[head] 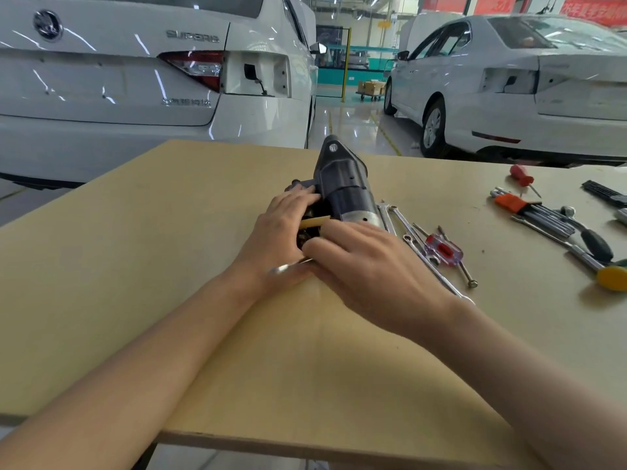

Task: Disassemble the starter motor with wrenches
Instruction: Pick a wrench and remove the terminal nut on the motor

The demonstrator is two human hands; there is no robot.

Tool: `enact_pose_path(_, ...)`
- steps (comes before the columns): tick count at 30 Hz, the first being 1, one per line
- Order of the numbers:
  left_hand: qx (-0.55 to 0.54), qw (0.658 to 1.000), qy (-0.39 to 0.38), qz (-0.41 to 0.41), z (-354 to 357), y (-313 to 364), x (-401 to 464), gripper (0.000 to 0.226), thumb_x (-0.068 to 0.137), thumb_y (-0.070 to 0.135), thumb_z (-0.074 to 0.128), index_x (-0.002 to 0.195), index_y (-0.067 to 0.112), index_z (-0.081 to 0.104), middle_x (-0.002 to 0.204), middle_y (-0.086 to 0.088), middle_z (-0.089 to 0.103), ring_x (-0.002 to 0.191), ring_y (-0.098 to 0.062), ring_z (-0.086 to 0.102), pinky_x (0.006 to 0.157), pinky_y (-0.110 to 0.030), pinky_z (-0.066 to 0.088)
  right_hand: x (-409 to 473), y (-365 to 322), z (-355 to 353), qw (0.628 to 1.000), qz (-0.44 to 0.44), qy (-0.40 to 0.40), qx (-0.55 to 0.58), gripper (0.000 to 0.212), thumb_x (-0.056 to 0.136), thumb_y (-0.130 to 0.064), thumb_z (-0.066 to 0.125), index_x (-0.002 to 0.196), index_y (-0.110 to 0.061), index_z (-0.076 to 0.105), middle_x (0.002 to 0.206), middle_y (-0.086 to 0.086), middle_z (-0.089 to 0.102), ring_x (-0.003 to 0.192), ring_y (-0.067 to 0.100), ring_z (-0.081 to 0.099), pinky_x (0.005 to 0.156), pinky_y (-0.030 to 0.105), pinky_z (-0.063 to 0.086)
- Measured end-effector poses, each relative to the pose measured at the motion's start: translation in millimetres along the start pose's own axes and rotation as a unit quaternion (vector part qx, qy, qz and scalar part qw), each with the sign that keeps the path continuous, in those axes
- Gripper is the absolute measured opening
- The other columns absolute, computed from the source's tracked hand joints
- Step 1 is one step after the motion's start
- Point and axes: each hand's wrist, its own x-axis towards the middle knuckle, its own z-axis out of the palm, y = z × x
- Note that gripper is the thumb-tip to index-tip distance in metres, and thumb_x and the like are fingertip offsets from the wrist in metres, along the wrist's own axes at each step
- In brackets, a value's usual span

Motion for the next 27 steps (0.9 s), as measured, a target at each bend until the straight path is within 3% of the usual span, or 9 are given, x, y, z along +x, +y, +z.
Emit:
enact_pose_path(3, -0.009, 1.000, 0.012, 0.003, 0.8, 3.4, -4.8, 0.106, 0.059, 0.079, 0.061, 0.143, 0.017, 0.042, 0.152, 0.002, 0.037, 0.145, -0.010, 0.021, 0.119, -0.037, 0.022, -19.0, 4.4, -1.4, 0.951, 0.175, 0.179, 0.182, 0.016, 0.095, -0.017, 0.051, 0.087, -0.007, 0.061, 0.074, -0.007, 0.057, 0.068, 0.015, 0.056, 0.065, 0.020, 0.045)
enact_pose_path(5, -0.012, 1.000, 0.018, -0.002, 1.4, 5.0, -6.1, 0.108, 0.055, 0.082, 0.059, 0.143, 0.021, 0.042, 0.152, 0.005, 0.037, 0.144, -0.007, 0.020, 0.120, -0.039, 0.023, -27.3, 7.3, -1.9, 0.834, 0.357, 0.249, 0.340, 0.019, 0.098, -0.020, 0.051, 0.083, -0.011, 0.058, 0.061, -0.007, 0.054, 0.055, 0.012, 0.052, 0.054, 0.019, 0.041)
enact_pose_path(7, -0.018, 1.000, 0.025, 0.002, 0.7, 6.8, -5.7, 0.105, 0.054, 0.077, 0.057, 0.142, 0.021, 0.043, 0.151, 0.005, 0.038, 0.144, -0.006, 0.021, 0.120, -0.038, 0.023, -30.2, 13.0, -2.6, 0.677, 0.493, 0.262, 0.479, 0.022, 0.099, -0.017, 0.050, 0.079, -0.011, 0.059, 0.055, -0.002, 0.058, 0.046, 0.014, 0.052, 0.046, 0.018, 0.042)
enact_pose_path(9, -0.024, 0.999, 0.027, 0.006, 0.4, 7.2, -5.9, 0.103, 0.055, 0.075, 0.060, 0.141, 0.020, 0.045, 0.150, 0.004, 0.040, 0.143, -0.009, 0.023, 0.119, -0.039, 0.025, -29.2, 16.8, -2.7, 0.547, 0.557, 0.241, 0.576, 0.023, 0.098, -0.015, 0.048, 0.079, -0.007, 0.059, 0.053, 0.005, 0.059, 0.042, 0.016, 0.053, 0.044, 0.022, 0.045)
enact_pose_path(11, -0.027, 0.999, 0.029, 0.012, 0.2, 6.7, -6.2, 0.103, 0.054, 0.074, 0.062, 0.140, 0.020, 0.046, 0.148, 0.003, 0.042, 0.143, -0.011, 0.025, 0.118, -0.041, 0.027, -27.2, 19.1, -1.7, 0.474, 0.584, 0.227, 0.619, 0.024, 0.097, -0.013, 0.046, 0.078, -0.006, 0.059, 0.052, 0.007, 0.059, 0.041, 0.015, 0.056, 0.042, 0.021, 0.047)
enact_pose_path(14, -0.033, 0.999, 0.033, 0.014, 0.2, 4.9, -6.0, 0.104, 0.053, 0.072, 0.065, 0.140, 0.019, 0.045, 0.146, 0.003, 0.043, 0.141, -0.013, 0.028, 0.117, -0.041, 0.029, -25.8, 20.2, 0.4, 0.450, 0.591, 0.227, 0.630, 0.022, 0.096, -0.011, 0.046, 0.079, -0.005, 0.058, 0.055, 0.009, 0.064, 0.045, 0.016, 0.063, 0.041, 0.020, 0.049)
enact_pose_path(18, -0.037, 0.999, 0.035, 0.008, 1.1, 4.3, -6.0, 0.104, 0.054, 0.073, 0.064, 0.141, 0.021, 0.044, 0.136, 0.013, 0.040, 0.140, -0.012, 0.029, 0.117, -0.038, 0.028, -26.6, 20.9, 4.1, 0.458, 0.580, 0.227, 0.634, 0.012, 0.096, -0.010, 0.051, 0.093, 0.001, 0.055, 0.063, 0.013, 0.069, 0.057, 0.021, 0.070, 0.046, 0.022, 0.053)
enact_pose_path(23, -0.042, 0.998, 0.036, -0.004, 1.1, 4.6, -6.0, 0.101, 0.056, 0.071, 0.063, 0.141, 0.019, 0.044, 0.145, 0.001, 0.043, 0.140, -0.013, 0.029, 0.117, -0.039, 0.028, -27.0, 19.5, 5.9, 0.452, 0.568, 0.235, 0.646, 0.032, 0.097, -0.011, 0.053, 0.118, 0.012, 0.049, 0.073, 0.019, 0.072, 0.068, 0.027, 0.073, 0.052, 0.026, 0.056)
enact_pose_path(27, -0.043, 0.999, 0.030, -0.003, -0.3, 4.1, -5.1, 0.097, 0.061, 0.068, 0.073, 0.139, 0.018, 0.045, 0.148, 0.000, 0.042, 0.142, -0.012, 0.026, 0.118, -0.040, 0.027, -28.0, 19.9, 5.7, 0.448, 0.567, 0.241, 0.648, 0.033, 0.096, -0.008, 0.054, 0.120, 0.014, 0.046, 0.075, 0.022, 0.072, 0.070, 0.030, 0.073, 0.052, 0.027, 0.056)
